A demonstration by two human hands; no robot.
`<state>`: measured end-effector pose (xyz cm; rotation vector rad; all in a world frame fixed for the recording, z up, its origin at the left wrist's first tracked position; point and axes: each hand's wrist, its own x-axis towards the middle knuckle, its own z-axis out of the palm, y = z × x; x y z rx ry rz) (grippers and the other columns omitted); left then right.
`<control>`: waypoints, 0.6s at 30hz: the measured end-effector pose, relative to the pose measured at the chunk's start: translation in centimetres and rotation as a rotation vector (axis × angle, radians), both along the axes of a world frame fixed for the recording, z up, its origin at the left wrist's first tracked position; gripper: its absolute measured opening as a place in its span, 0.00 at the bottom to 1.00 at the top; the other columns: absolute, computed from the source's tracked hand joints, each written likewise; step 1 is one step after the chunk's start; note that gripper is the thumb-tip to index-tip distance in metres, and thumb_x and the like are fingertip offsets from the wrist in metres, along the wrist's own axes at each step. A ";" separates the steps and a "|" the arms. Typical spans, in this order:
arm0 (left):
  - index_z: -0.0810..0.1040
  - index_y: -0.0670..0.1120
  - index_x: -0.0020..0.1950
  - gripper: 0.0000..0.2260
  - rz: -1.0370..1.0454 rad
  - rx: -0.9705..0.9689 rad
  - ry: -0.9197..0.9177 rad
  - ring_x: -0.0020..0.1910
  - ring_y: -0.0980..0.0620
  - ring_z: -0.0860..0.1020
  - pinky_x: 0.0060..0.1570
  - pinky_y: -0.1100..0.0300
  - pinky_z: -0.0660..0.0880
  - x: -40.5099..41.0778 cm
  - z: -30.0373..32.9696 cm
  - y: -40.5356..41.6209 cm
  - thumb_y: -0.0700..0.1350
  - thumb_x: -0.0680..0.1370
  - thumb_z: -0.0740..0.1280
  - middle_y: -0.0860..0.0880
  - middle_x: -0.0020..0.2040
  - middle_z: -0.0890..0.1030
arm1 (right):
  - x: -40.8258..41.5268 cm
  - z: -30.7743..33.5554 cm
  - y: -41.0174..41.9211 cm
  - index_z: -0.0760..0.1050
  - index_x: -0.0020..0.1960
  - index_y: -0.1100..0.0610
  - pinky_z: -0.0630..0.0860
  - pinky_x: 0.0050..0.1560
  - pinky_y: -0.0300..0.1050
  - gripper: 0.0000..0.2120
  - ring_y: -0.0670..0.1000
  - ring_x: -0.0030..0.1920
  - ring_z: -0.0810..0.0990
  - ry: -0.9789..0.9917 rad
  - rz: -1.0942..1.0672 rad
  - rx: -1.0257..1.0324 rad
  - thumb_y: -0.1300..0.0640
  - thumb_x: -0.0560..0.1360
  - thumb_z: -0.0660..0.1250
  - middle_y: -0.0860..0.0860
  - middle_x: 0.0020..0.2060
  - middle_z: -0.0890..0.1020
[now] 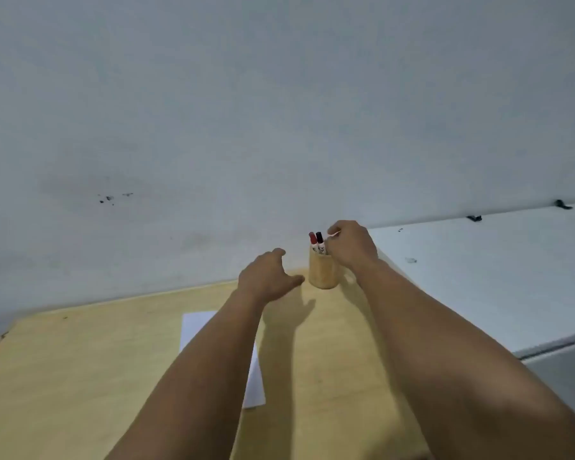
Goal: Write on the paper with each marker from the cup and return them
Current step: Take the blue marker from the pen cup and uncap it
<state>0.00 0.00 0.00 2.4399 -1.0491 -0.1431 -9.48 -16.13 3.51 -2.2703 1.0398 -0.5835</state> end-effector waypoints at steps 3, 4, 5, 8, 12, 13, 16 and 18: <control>0.62 0.50 0.80 0.41 -0.002 -0.045 0.138 0.72 0.46 0.73 0.65 0.48 0.74 1.1 -2.2 -3.5 0.61 0.73 0.74 0.48 0.75 0.74 | 2.3 -1.0 -2.7 0.85 0.57 0.48 0.80 0.64 0.56 0.12 0.55 0.60 0.84 -0.007 0.000 0.000 0.56 0.78 0.67 0.48 0.58 0.87; 0.61 0.50 0.81 0.42 0.002 -0.052 0.174 0.72 0.46 0.73 0.65 0.48 0.74 1.2 -2.9 -4.3 0.61 0.72 0.74 0.48 0.75 0.73 | 2.9 -0.8 -2.9 0.85 0.53 0.48 0.80 0.63 0.56 0.08 0.55 0.58 0.85 0.019 -0.008 0.003 0.52 0.78 0.68 0.47 0.54 0.88; 0.60 0.50 0.81 0.43 0.009 -0.073 0.193 0.72 0.46 0.73 0.65 0.47 0.74 1.4 -3.6 -5.3 0.61 0.72 0.75 0.48 0.76 0.73 | 3.8 -0.9 -3.5 0.85 0.48 0.50 0.81 0.61 0.55 0.08 0.54 0.54 0.85 0.029 0.004 -0.007 0.48 0.78 0.69 0.46 0.49 0.88; 0.59 0.49 0.82 0.45 0.013 -0.148 0.217 0.74 0.46 0.72 0.66 0.47 0.74 1.8 -5.0 -7.6 0.59 0.71 0.75 0.48 0.77 0.71 | 6.1 -0.5 -4.2 0.85 0.43 0.54 0.77 0.56 0.53 0.20 0.52 0.44 0.84 0.139 0.023 -0.037 0.37 0.74 0.69 0.47 0.38 0.87; 0.67 0.50 0.76 0.36 0.009 -0.184 0.249 0.65 0.46 0.79 0.58 0.49 0.77 1.8 -6.4 -9.6 0.58 0.71 0.75 0.50 0.68 0.79 | 7.9 -1.2 -4.1 0.75 0.38 0.53 0.69 0.56 0.54 0.13 0.50 0.37 0.77 0.298 0.030 -0.139 0.45 0.74 0.70 0.48 0.35 0.81; 0.69 0.51 0.73 0.33 0.013 -0.190 0.244 0.62 0.47 0.80 0.57 0.48 0.79 1.8 -6.7 -9.9 0.59 0.71 0.75 0.51 0.65 0.81 | 8.0 -1.4 -4.0 0.71 0.38 0.53 0.68 0.57 0.55 0.12 0.51 0.36 0.75 0.315 0.025 -0.169 0.49 0.74 0.70 0.48 0.35 0.79; 0.71 0.52 0.69 0.29 0.044 -0.230 0.222 0.57 0.48 0.83 0.54 0.45 0.81 1.6 -7.2 -10.2 0.60 0.72 0.73 0.53 0.59 0.84 | 7.8 -1.7 -3.6 0.66 0.36 0.52 0.66 0.59 0.57 0.14 0.55 0.38 0.75 0.321 0.009 -0.246 0.53 0.75 0.69 0.48 0.33 0.75; 0.71 0.51 0.68 0.28 0.048 -0.245 0.214 0.55 0.47 0.83 0.52 0.45 0.81 1.4 -7.1 -10.2 0.60 0.72 0.73 0.52 0.59 0.84 | 7.6 -1.4 -3.5 0.66 0.36 0.52 0.66 0.61 0.57 0.14 0.56 0.39 0.76 0.314 -0.003 -0.272 0.53 0.75 0.68 0.48 0.32 0.74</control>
